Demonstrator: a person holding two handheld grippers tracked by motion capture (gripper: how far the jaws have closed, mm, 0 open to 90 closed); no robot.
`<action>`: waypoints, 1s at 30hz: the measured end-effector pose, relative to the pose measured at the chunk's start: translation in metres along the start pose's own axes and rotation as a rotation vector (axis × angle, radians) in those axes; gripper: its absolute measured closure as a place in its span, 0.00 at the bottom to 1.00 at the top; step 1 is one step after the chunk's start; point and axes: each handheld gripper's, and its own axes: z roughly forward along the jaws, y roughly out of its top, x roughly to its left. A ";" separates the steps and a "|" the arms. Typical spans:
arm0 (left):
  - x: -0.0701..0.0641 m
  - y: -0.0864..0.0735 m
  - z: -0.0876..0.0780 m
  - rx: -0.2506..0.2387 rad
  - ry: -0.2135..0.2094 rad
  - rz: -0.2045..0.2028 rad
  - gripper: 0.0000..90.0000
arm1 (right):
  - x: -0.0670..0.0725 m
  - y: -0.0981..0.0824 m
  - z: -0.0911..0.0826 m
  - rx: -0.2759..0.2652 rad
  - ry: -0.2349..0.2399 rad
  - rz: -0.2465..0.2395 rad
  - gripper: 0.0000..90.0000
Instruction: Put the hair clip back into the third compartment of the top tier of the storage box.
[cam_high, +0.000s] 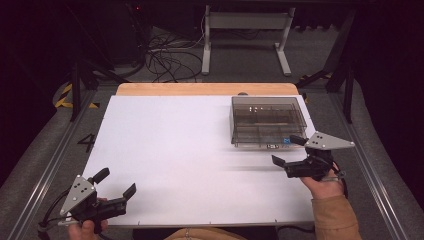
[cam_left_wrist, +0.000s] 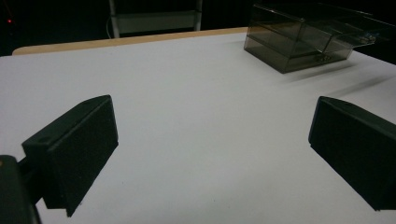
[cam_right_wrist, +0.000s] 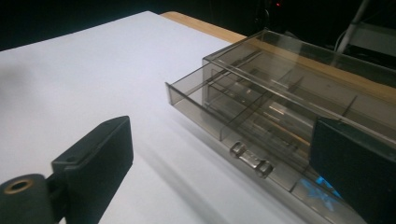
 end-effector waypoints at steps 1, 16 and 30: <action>0.000 0.000 0.000 0.000 0.000 0.001 0.02 | 0.001 -0.002 -0.001 -0.001 0.005 -0.002 0.06; -0.001 -0.002 0.002 0.010 0.007 0.017 0.02 | 0.009 -0.046 -0.001 -0.030 0.072 0.052 0.02; -0.003 -0.005 0.005 0.012 -0.003 0.032 0.02 | 0.025 -0.089 0.011 0.012 0.119 0.069 0.02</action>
